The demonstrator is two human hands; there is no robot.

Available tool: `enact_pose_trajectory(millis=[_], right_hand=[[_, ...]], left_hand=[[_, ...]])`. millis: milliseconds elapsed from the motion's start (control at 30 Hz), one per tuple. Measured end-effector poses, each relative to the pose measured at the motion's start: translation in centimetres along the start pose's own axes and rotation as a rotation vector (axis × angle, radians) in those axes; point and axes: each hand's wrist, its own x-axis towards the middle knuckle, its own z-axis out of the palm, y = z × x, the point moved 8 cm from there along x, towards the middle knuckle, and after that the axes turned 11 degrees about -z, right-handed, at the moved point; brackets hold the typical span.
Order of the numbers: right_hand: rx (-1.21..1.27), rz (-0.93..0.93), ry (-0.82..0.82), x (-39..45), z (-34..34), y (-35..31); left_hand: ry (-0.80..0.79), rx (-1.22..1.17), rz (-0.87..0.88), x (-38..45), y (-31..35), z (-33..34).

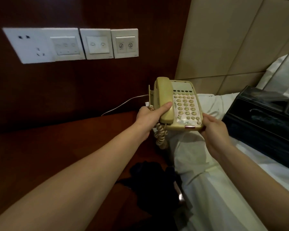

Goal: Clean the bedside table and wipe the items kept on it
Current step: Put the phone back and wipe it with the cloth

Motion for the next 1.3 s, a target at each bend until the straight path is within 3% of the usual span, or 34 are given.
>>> enact_pose_trajectory(millis=[267,633,800,1000,1300], right_hand=[[0.103,-0.057,-0.144,-7.8,8.6,-2.7],[0.091,0.037,-0.467,-17.8,24.1,1.2],[0.038,0.085,-0.565,-21.9,29.3,3.6],[-0.092,0.076,-0.573,-24.0,30.8,4.8],[-0.348,-0.039,-0.603,-23.7,28.5,5.1]], left_hand=[[0.142,0.015,0.038,-6.6,-0.2,-11.1],[0.421,-0.034,-0.051,-14.8,-6.5,-29.4],[0.462,-0.055,-0.119,-17.1,-10.0,-35.3],[0.434,-0.076,-0.173,-17.0,-13.6,-37.9],[0.475,0.158,-0.168,-17.2,-14.8,-37.2]])
